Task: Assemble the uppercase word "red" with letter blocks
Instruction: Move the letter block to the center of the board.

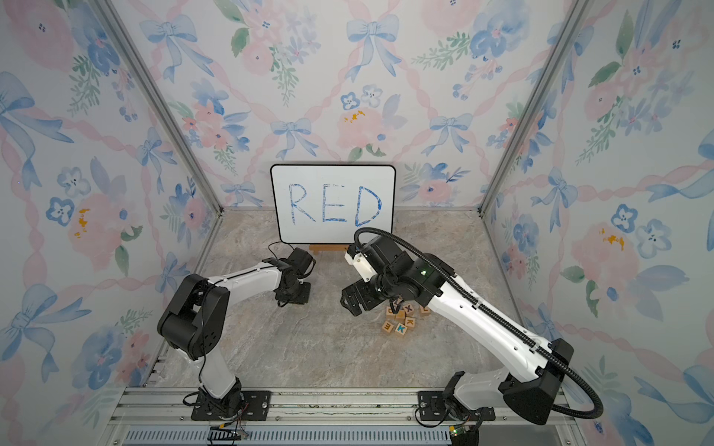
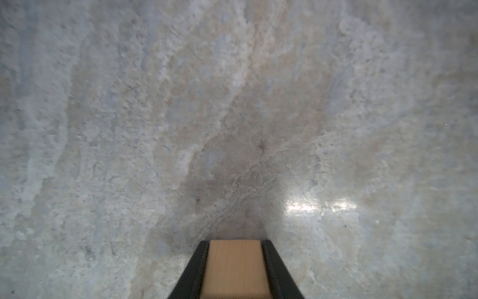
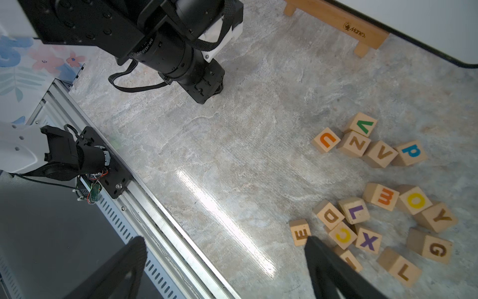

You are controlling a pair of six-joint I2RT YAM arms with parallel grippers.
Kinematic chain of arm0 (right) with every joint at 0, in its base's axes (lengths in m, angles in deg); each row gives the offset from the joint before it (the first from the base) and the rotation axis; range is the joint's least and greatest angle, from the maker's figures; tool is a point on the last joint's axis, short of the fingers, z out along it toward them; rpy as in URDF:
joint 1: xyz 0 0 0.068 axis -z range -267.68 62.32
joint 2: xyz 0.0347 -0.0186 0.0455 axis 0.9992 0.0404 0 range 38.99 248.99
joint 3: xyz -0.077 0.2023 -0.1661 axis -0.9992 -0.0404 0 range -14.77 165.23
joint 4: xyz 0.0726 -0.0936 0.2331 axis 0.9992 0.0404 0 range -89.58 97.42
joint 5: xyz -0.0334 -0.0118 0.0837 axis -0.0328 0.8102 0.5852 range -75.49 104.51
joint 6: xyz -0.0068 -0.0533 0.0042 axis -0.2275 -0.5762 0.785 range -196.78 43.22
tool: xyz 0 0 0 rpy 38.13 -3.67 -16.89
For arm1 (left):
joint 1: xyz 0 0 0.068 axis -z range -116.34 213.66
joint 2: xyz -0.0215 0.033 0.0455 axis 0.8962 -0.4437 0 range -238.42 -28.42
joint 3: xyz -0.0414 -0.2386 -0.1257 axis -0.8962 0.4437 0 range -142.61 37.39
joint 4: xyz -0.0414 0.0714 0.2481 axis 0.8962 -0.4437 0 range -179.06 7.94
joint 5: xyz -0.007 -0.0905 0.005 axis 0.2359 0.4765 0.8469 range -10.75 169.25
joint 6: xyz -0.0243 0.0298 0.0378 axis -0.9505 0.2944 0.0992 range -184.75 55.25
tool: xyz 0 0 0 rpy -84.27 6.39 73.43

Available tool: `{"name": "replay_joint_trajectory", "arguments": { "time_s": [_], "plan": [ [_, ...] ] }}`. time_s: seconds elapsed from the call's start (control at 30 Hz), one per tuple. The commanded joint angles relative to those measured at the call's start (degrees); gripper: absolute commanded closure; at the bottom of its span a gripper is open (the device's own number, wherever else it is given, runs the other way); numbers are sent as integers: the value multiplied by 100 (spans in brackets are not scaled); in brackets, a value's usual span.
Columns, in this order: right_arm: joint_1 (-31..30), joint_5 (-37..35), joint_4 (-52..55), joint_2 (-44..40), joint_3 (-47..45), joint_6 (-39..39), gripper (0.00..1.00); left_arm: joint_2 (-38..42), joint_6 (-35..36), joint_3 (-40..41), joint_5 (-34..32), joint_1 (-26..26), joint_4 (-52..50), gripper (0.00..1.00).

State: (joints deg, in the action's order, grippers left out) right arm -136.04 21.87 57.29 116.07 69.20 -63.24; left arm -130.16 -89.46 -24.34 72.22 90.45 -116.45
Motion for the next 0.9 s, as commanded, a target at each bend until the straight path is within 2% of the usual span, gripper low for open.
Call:
{"name": "replay_joint_trajectory", "arguments": {
  "time_s": [0.0, 0.1, 0.37, 0.43, 0.53, 0.67, 0.87],
  "plan": [
    [63, 65, 143, 51, 68, -86, 3, -173, -117, 11, 82, -56, -216, 65],
    [63, 81, 136, 57, 68, -83, 3, -145, -165, -19, 113, -64, -222, 62],
    [63, 86, 109, 88, 76, -83, 3, -92, -314, -38, 301, -81, -234, 60],
    [63, 96, 101, 100, 85, -88, 3, -101, -322, -53, 371, -85, -235, 56],
    [63, 78, 106, 104, 76, -88, 3, -68, -307, -70, 358, -78, -243, 40],
    [63, 69, 107, 84, 59, -88, 3, 83, -306, -106, 272, -103, -278, 2],
    [107, -42, 187, 79, 24, -106, 3, 313, -271, -207, 143, -147, -382, 2]
  ]
}}
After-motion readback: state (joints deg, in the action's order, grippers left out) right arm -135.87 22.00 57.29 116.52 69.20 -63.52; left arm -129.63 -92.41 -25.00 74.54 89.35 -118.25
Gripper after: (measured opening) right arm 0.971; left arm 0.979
